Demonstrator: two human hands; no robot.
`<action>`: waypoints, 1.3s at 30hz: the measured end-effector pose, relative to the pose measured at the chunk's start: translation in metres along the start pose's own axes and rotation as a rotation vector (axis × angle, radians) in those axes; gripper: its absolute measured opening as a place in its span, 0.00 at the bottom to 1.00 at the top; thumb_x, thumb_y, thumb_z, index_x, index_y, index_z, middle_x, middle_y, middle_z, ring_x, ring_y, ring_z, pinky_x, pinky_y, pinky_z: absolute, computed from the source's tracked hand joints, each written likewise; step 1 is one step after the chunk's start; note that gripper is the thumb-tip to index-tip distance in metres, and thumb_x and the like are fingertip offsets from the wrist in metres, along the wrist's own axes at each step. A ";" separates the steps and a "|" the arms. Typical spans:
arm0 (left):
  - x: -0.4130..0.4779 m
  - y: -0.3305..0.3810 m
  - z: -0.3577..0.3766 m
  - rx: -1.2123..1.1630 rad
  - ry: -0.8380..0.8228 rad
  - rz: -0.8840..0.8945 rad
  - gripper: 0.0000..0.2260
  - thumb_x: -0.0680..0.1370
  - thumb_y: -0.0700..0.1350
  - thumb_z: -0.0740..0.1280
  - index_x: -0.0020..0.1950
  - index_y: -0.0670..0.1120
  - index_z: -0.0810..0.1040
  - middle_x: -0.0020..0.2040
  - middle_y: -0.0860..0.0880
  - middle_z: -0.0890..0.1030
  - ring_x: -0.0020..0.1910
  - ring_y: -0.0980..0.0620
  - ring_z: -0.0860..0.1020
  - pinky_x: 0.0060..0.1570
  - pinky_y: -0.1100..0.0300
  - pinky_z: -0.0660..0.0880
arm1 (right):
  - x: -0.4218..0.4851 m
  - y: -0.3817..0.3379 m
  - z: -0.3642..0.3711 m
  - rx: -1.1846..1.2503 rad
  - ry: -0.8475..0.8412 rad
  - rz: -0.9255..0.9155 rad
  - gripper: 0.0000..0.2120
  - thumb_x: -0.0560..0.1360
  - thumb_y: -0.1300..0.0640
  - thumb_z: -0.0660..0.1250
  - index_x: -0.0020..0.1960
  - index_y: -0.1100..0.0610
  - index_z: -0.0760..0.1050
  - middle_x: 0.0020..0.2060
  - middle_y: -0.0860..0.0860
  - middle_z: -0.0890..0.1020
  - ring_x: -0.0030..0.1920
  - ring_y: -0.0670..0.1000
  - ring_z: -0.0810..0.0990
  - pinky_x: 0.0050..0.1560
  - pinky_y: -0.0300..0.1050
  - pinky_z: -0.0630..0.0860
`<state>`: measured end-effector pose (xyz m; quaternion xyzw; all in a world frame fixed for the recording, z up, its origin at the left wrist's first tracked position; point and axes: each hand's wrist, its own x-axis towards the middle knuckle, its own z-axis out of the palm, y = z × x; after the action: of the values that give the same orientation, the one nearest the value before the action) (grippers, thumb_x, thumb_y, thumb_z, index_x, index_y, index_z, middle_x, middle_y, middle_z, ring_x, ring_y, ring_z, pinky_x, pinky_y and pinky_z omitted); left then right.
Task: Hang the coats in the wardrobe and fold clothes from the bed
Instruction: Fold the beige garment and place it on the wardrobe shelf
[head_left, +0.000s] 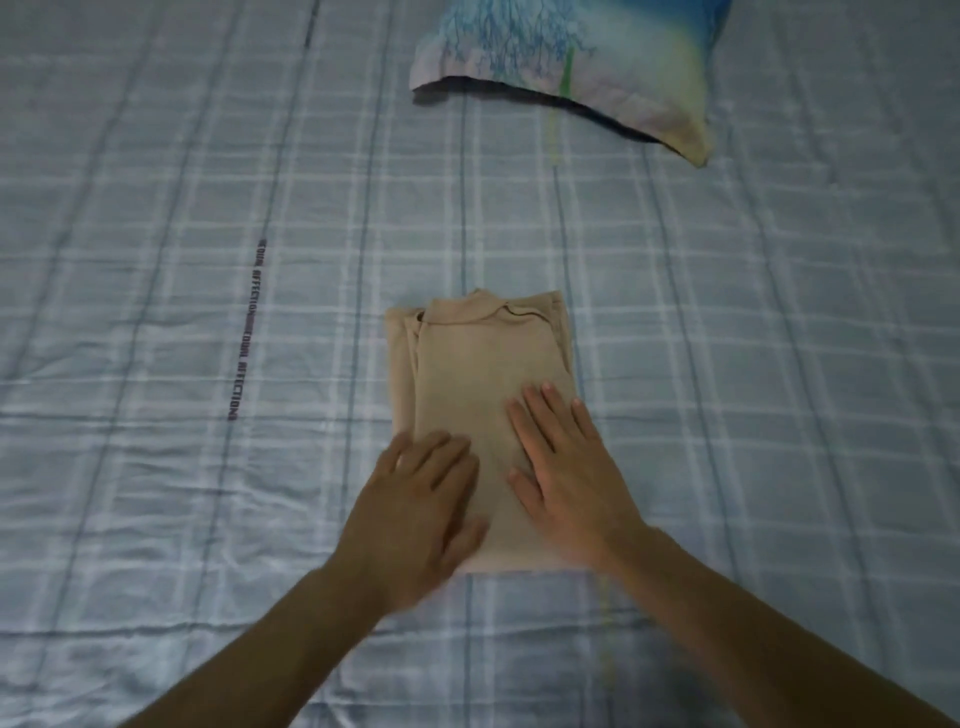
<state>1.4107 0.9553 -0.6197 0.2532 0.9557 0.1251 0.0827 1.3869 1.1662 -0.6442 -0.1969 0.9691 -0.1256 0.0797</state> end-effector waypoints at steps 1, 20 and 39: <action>-0.015 0.005 0.004 -0.039 -0.040 0.004 0.28 0.77 0.63 0.61 0.69 0.46 0.73 0.72 0.47 0.72 0.71 0.46 0.69 0.71 0.44 0.64 | -0.014 -0.002 -0.001 0.024 0.032 -0.022 0.29 0.81 0.45 0.54 0.77 0.58 0.57 0.77 0.56 0.59 0.79 0.55 0.52 0.77 0.56 0.53; -0.052 0.008 -0.017 -0.130 0.219 0.097 0.13 0.68 0.32 0.72 0.50 0.43 0.82 0.43 0.47 0.80 0.38 0.46 0.78 0.40 0.52 0.77 | -0.076 -0.030 -0.028 0.053 0.118 -0.020 0.22 0.63 0.63 0.76 0.57 0.58 0.80 0.51 0.54 0.82 0.42 0.56 0.82 0.39 0.45 0.79; 0.019 -0.009 -0.059 0.020 0.480 -0.028 0.09 0.76 0.42 0.69 0.56 0.45 0.80 0.57 0.46 0.80 0.53 0.42 0.76 0.52 0.48 0.68 | 0.011 -0.032 -0.075 0.159 0.338 0.389 0.12 0.75 0.63 0.67 0.57 0.56 0.78 0.59 0.56 0.76 0.60 0.58 0.73 0.60 0.50 0.68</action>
<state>1.3772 0.9454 -0.5680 0.2039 0.9526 0.1713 -0.1474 1.3737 1.1491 -0.5644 0.0237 0.9753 -0.2147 -0.0454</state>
